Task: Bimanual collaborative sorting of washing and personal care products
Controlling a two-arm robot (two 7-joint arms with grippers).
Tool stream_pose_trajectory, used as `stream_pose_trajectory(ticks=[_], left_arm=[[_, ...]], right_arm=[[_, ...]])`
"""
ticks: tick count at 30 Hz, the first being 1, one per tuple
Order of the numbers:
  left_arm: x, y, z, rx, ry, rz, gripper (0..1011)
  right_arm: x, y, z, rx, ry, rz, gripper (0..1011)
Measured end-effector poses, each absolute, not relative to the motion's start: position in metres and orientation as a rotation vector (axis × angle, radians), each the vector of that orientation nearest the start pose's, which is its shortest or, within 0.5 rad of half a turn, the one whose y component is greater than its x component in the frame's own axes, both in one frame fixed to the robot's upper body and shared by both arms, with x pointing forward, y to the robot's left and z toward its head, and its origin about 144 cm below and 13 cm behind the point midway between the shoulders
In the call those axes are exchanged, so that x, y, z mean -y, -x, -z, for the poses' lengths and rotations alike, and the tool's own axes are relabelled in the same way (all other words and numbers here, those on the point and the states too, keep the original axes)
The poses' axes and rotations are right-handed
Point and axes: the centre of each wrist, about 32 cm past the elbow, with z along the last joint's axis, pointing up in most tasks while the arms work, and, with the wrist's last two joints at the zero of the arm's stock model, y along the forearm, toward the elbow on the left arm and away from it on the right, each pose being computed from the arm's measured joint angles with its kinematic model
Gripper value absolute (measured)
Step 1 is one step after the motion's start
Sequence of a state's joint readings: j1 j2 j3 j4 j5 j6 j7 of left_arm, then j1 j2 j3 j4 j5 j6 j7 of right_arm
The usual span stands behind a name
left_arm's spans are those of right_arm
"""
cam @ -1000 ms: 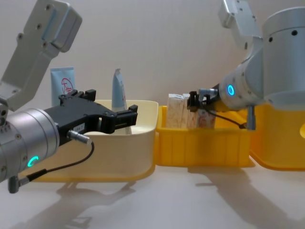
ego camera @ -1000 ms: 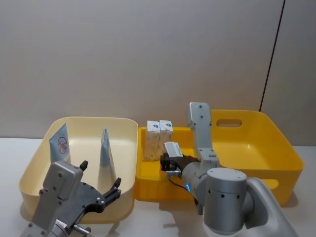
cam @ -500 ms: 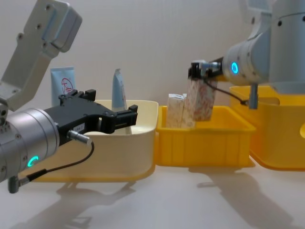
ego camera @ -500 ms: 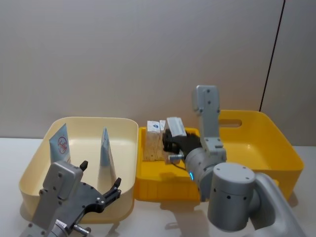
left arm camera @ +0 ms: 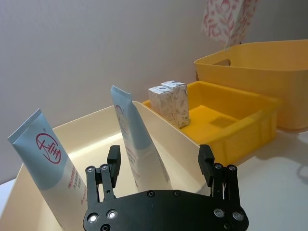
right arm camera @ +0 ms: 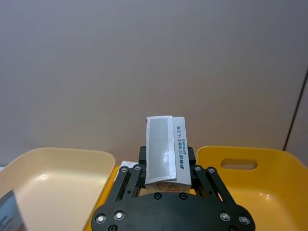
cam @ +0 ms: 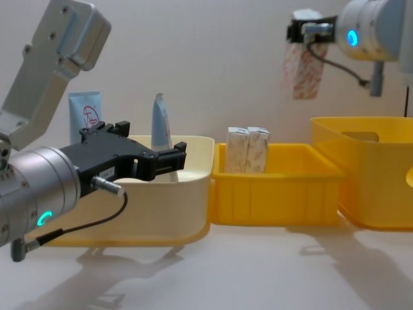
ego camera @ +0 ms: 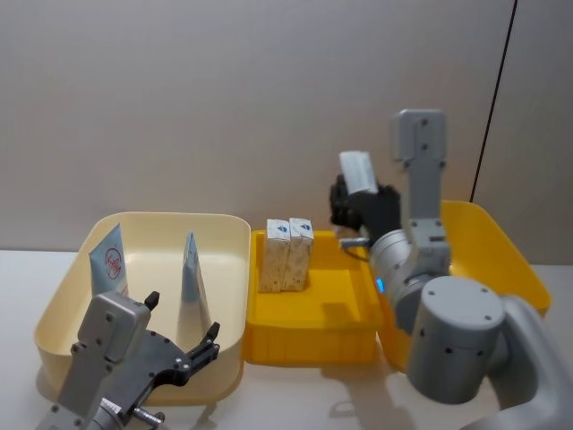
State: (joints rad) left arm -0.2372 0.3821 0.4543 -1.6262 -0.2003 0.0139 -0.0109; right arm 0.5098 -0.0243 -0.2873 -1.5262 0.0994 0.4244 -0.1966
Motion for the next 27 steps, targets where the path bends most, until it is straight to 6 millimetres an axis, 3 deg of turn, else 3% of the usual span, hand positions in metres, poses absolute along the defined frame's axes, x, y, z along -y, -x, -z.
stream_pose_trajectory(ticks=[16, 27], left_arm=[[-0.198, -0.492, -1.204, 0.268, -0.061, -1.124, 1003], [-0.198, -0.492, -1.204, 0.268, -0.061, -1.124, 1003]], right_arm=[[0.170, -0.559, -1.324, 0.164, 0.000, 1.632, 410], [0.194, -0.569, -1.308, 0.095, 0.097, 1.680, 410]])
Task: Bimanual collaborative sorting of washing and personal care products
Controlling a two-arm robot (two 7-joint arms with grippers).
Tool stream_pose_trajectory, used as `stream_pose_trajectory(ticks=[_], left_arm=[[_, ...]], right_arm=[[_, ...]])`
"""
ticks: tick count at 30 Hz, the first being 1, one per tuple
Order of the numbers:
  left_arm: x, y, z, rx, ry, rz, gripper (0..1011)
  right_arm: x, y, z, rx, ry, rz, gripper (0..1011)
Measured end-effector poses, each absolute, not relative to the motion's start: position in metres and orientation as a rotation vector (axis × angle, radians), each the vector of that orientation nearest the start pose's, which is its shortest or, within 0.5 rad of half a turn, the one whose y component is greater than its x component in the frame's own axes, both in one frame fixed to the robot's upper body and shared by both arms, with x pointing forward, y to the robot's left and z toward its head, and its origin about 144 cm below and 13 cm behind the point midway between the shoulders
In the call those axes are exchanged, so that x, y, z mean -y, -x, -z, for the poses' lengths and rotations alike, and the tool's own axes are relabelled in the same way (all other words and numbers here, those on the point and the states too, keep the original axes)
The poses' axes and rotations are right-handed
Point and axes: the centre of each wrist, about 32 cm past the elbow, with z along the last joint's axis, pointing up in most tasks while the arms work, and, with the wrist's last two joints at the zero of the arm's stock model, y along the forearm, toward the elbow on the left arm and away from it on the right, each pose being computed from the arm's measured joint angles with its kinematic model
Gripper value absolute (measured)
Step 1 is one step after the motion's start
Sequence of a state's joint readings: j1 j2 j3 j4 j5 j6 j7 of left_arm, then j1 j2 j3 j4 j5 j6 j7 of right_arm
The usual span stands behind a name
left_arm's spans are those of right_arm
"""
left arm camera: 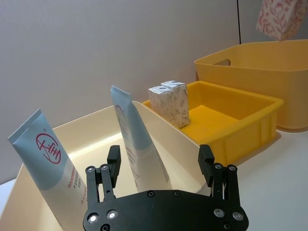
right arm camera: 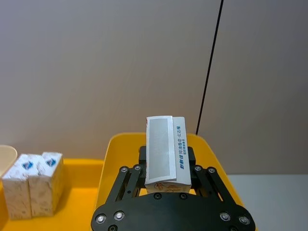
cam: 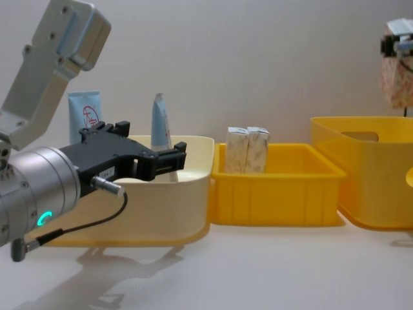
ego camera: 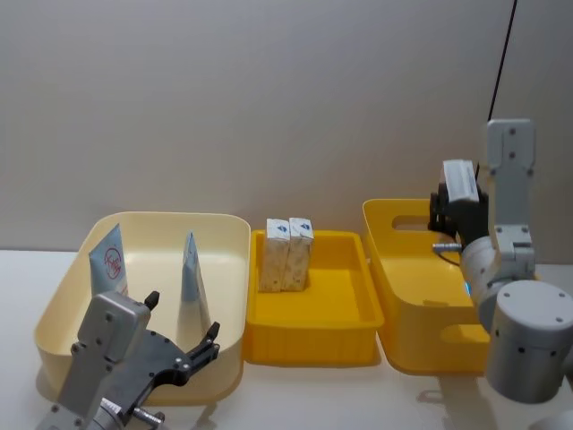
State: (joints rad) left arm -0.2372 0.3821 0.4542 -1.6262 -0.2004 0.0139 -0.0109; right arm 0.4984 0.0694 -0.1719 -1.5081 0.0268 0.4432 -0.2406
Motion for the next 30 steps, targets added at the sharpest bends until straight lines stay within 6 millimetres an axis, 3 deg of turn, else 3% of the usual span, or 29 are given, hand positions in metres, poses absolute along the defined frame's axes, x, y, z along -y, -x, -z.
stream_pose_trajectory(ticks=[6, 9, 22, 25, 30], left_arm=[[-0.198, -0.492, -1.204, 0.268, -0.061, -1.124, 1003], [-0.198, -0.492, -1.204, 0.268, -0.061, -1.124, 1003], [-0.198, -0.492, -1.204, 0.268, -0.061, -1.124, 1003], [-0.198, -0.492, -1.205, 0.268, -0.061, -1.123, 1003], [-0.199, -0.497, -1.208, 0.272, -0.064, -1.121, 1004]], right_arm=[[0.202, -0.577, -1.298, 0.036, 0.141, 1.678, 449], [0.205, -0.580, -1.294, 0.015, 0.155, 1.678, 585], [0.212, -0.586, -1.285, -0.037, 0.189, 1.673, 951], [0.213, -0.586, -1.284, -0.043, 0.193, 1.673, 1001], [0.214, -0.587, -1.283, -0.050, 0.197, 1.672, 1001]])
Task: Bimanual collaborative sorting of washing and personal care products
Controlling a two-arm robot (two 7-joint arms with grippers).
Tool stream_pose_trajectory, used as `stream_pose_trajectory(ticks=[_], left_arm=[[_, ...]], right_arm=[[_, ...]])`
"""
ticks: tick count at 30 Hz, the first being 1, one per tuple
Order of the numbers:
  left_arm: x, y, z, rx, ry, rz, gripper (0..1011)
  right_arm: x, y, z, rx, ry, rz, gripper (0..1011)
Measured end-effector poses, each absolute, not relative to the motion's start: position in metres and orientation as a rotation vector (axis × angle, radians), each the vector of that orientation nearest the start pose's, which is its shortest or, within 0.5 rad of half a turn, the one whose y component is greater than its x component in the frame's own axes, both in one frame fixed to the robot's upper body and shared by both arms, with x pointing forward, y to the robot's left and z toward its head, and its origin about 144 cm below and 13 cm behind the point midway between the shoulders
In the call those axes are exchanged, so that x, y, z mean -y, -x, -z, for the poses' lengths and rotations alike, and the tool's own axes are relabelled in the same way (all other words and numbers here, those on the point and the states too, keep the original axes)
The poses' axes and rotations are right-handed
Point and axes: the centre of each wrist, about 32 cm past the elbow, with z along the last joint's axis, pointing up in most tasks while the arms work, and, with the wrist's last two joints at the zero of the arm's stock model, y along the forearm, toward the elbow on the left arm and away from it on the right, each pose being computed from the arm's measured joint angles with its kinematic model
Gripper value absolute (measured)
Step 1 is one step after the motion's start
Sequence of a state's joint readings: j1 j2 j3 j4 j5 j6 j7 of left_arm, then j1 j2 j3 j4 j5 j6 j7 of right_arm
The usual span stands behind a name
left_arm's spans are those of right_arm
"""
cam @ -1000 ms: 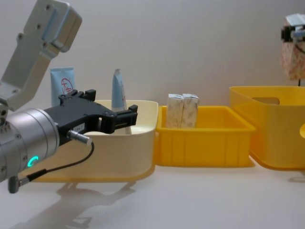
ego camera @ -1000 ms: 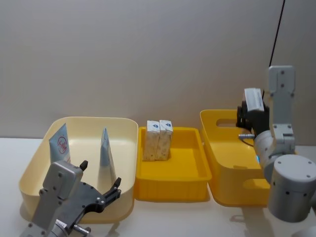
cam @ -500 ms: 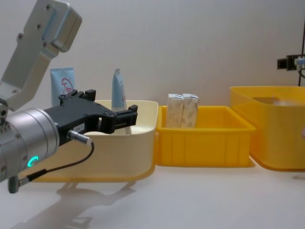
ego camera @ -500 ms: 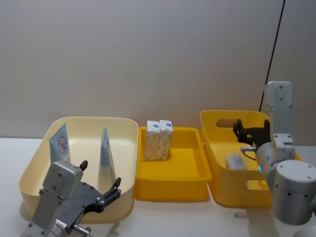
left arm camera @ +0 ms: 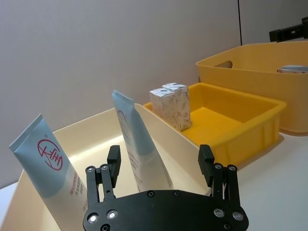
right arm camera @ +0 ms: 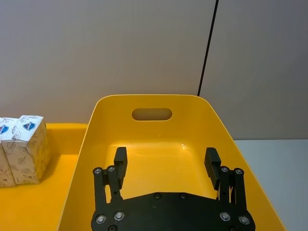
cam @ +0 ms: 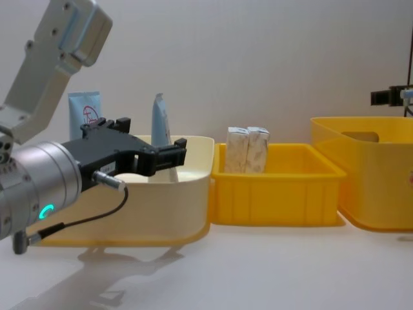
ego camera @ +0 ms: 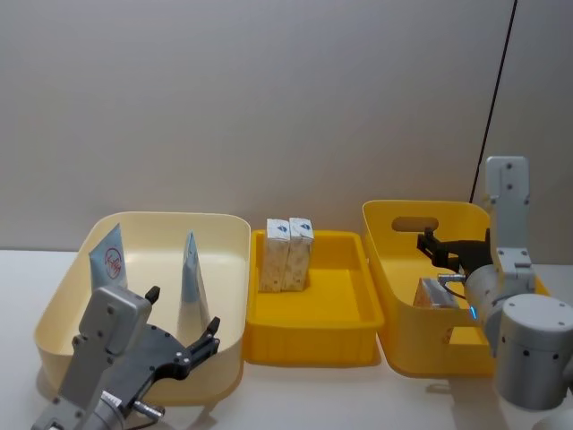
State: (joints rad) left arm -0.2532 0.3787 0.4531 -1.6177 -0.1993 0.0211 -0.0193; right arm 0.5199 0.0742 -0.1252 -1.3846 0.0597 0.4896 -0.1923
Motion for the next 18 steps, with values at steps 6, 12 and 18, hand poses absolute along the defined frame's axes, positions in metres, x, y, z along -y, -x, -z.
stream_pose_trajectory(ticks=[6, 12, 18], left_arm=[[-0.199, -0.506, -1.212, 0.274, -0.062, -1.119, 1003], [-0.199, -0.517, -1.213, 0.268, -0.046, -1.115, 1003], [-0.199, -0.527, -1.214, 0.258, -0.036, -1.109, 1003]], right_arm=[[0.215, -0.588, -1.281, -0.056, 0.201, 1.672, 1001], [0.215, -0.588, -1.281, -0.059, 0.203, 1.671, 1001], [0.215, -0.588, -1.280, -0.062, 0.204, 1.671, 1001]])
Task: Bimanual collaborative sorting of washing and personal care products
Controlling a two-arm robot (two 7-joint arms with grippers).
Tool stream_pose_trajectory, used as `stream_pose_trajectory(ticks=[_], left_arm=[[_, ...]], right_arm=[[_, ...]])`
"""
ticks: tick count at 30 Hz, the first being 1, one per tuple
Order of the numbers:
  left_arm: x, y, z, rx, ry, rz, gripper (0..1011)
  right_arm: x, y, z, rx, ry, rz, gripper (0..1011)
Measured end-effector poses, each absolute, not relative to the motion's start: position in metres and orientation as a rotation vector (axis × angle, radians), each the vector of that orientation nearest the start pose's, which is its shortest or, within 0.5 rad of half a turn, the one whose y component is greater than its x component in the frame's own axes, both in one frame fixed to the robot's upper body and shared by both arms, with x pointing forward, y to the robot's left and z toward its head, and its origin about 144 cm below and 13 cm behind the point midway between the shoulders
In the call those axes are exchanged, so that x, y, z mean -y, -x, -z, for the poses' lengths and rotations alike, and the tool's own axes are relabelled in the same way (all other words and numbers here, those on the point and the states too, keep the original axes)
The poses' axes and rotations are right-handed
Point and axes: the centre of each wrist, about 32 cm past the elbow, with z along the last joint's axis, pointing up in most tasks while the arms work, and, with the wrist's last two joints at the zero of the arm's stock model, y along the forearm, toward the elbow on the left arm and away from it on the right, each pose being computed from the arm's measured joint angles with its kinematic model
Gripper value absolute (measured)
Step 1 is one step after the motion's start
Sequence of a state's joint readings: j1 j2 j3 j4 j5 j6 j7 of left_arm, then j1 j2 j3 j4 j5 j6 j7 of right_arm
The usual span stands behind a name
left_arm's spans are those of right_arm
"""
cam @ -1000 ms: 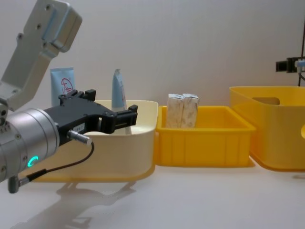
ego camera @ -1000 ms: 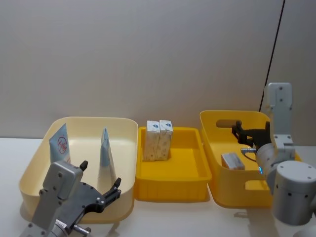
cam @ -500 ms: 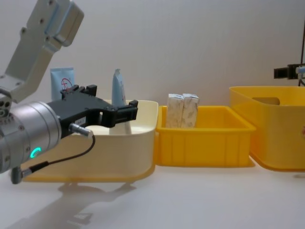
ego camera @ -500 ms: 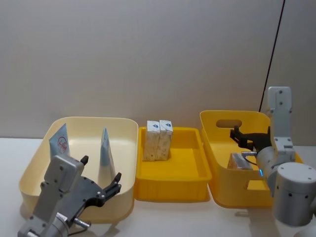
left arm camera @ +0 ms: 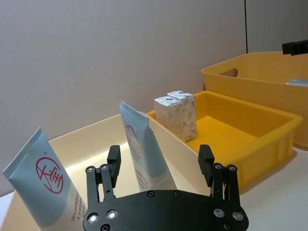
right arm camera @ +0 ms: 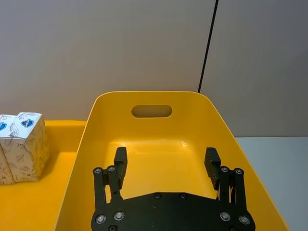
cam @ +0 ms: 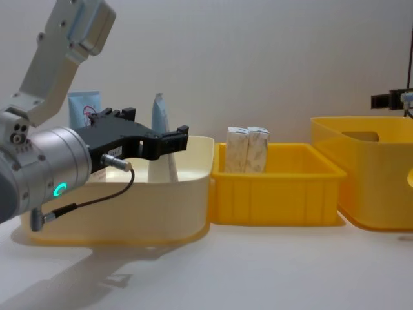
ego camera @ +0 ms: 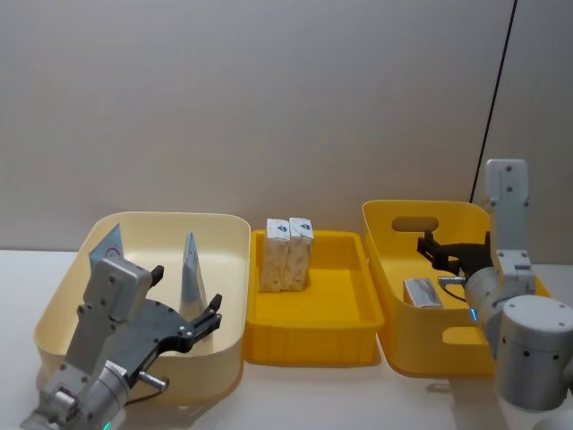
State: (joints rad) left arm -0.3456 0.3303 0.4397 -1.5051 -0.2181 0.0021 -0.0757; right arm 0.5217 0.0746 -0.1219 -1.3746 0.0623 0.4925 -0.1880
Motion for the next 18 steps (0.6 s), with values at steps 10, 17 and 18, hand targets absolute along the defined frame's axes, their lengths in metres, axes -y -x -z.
stream_pose_trajectory(ticks=[10, 17, 18], left_arm=[[-0.199, -0.542, -1.215, 0.239, -0.031, -1.114, 1003], [-0.200, -0.553, -1.213, 0.226, -0.032, -1.119, 1003], [-0.200, -0.555, -1.213, 0.224, -0.034, -1.117, 1003]], right_arm=[[0.216, -0.588, -1.280, -0.064, 0.205, 1.671, 1001], [0.216, -0.588, -1.280, -0.064, 0.205, 1.671, 1001], [0.216, -0.588, -1.280, -0.064, 0.205, 1.671, 1001]])
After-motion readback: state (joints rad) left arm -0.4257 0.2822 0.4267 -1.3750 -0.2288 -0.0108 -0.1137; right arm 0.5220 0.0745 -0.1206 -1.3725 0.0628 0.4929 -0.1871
